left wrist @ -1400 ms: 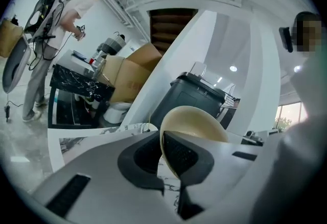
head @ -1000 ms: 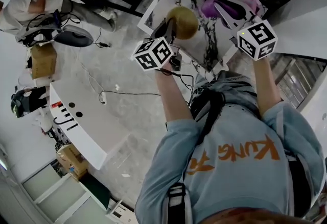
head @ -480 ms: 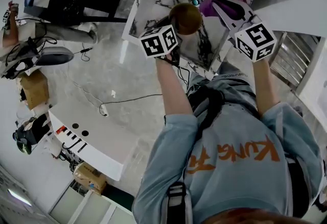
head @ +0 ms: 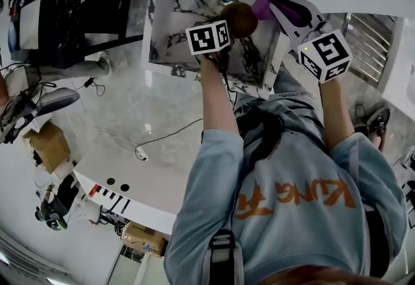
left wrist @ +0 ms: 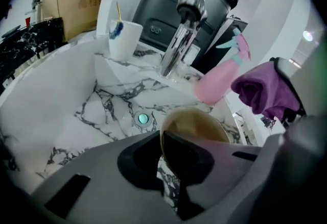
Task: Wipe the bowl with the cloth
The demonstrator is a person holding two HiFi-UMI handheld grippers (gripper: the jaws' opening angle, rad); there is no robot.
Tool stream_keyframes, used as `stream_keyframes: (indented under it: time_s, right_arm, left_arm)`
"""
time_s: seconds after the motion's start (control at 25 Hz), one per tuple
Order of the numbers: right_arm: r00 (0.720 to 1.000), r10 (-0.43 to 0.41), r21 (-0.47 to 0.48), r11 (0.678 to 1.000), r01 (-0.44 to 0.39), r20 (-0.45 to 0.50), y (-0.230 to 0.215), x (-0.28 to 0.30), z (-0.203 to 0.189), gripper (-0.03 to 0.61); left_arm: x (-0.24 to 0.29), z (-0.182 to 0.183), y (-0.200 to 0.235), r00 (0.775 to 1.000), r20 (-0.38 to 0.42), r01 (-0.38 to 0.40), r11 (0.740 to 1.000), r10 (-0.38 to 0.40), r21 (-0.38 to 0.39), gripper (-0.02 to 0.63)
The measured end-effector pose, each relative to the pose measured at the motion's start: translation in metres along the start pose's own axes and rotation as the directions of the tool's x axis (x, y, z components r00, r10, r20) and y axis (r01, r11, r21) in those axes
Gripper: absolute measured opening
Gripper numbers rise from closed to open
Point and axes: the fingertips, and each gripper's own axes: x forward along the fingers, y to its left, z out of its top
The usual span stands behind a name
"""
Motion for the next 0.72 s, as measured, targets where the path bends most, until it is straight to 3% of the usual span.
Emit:
stream_keyframes:
  time_s: [0.44,0.72]
  right_arm:
    - [0.997,-0.076,0.040,0.996,0.077,-0.023,-0.015,-0.014,-0.018,0.066]
    - [0.996,-0.080,0.044,0.996,0.082,-0.041,-0.008,-0.016,-0.027,0.066]
  left_arm:
    - [0.071,-0.030,0.013,0.990,-0.142,0.002,0.997,0.009,0.076,0.029]
    - [0.088,-0.041,0.025,0.989,-0.143,-0.023,0.995,0.037,0.098,0.029]
